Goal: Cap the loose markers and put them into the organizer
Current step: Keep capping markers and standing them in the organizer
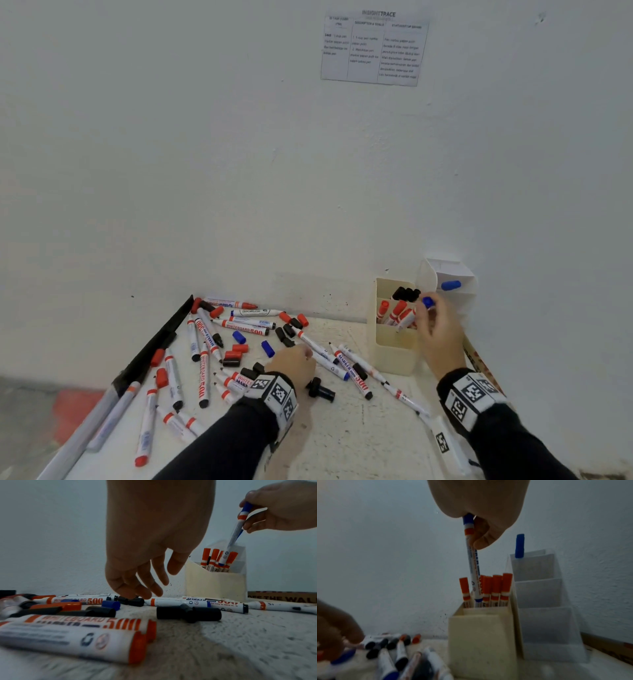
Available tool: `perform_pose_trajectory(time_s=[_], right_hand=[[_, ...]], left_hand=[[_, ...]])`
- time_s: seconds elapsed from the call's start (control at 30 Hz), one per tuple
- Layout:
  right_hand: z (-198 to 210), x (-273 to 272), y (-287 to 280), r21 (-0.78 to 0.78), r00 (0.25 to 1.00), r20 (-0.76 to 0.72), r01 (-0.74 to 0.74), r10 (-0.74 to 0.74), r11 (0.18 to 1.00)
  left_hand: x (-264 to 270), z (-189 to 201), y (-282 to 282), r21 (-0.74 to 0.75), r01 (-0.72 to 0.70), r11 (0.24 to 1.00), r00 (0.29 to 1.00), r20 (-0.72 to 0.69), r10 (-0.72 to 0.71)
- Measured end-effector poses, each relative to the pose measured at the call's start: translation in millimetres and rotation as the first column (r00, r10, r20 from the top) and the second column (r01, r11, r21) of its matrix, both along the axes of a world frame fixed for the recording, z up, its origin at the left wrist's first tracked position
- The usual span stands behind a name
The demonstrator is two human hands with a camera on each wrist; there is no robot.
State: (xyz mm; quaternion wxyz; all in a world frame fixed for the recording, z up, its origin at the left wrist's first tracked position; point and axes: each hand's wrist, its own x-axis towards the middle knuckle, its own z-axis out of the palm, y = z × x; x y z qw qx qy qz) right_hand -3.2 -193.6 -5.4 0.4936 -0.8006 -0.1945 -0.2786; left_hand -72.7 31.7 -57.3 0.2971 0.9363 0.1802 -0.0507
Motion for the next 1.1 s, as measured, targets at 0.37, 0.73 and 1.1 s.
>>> perform_pose_trajectory(time_s=[0.37, 0.73, 1.1], right_hand=[[-50.4, 6.5, 7.2, -0.233, 0.985, -0.089, -0.162, 0.145, 0.959], [-45.5, -9.2, 29.8, -0.246, 0.954, 0.296, 0.026, 0.049, 0.969], [-48.6, -33.3, 145.1, -0.415, 0.880, -0.349, -0.454, 0.323, 0.788]], left_hand=[[32.7, -12.0, -13.9, 0.167, 0.171, 0.971, 0.979, -0.141, -0.148], [40.3, -8.6, -18.4, -0.036, -0.119, 0.992, 0.982, 0.141, 0.123], [-12.7, 40.8, 66.1, -0.338, -0.229, 0.913, 0.805, 0.462, 0.373]])
